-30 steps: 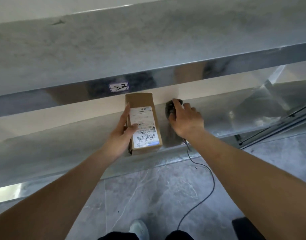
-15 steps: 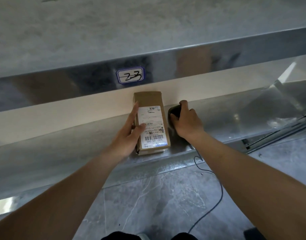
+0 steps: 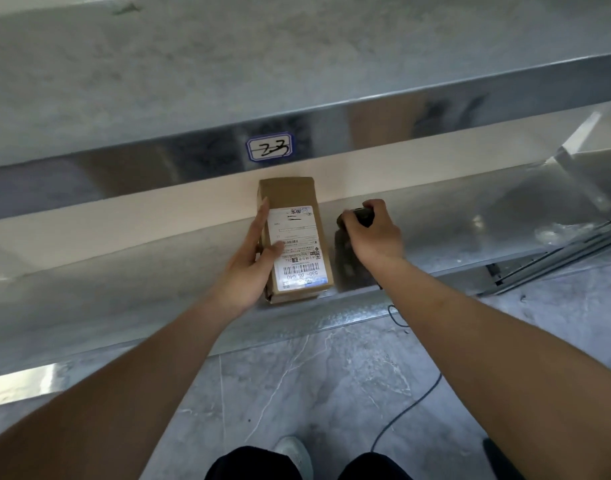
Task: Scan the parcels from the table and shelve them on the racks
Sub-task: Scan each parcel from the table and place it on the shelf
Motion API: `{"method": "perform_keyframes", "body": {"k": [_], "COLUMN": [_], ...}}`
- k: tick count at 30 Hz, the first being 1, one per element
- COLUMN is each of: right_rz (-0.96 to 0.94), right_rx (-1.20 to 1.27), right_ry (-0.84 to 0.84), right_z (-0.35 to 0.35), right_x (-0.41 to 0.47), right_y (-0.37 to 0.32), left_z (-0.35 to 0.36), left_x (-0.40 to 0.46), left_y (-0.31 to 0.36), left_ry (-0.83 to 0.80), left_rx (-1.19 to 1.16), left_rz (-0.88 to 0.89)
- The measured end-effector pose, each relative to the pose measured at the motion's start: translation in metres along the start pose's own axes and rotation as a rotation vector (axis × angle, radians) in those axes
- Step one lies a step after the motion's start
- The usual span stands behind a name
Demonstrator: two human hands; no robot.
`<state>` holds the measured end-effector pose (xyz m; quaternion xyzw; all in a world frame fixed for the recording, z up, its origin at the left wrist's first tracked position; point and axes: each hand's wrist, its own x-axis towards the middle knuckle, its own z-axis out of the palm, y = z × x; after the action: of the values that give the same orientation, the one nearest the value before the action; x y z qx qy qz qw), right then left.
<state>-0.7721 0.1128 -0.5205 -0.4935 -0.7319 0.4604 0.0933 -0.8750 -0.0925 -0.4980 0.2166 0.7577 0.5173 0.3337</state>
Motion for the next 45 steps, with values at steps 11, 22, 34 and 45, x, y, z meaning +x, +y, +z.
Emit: {"method": "perform_keyframes", "body": {"k": [11, 22, 34, 45], "right_rz": [0.003, 0.018, -0.048, -0.185], "right_rx": [0.084, 0.138, 0.210, 0.247], "right_ry": [0.023, 0.031, 0.064, 0.135], "right_z": [-0.041, -0.112, -0.170, -0.203], "right_x": [-0.121, -0.267, -0.415, -0.542], "right_y": [-0.012, -0.041, -0.144, -0.249], "left_z": [0.008, 0.001, -0.064, -0.155], "left_x": [-0.097, -0.242, -0.356, -0.439], "left_y": [0.043, 0.122, 0.213, 0.306], "left_ry": [-0.034, -0.041, -0.092, 0.022], "left_rx": [0.008, -0.021, 0.122, 0.210], "left_rz": [-0.061, -0.145, -0.050, 0.151]}}
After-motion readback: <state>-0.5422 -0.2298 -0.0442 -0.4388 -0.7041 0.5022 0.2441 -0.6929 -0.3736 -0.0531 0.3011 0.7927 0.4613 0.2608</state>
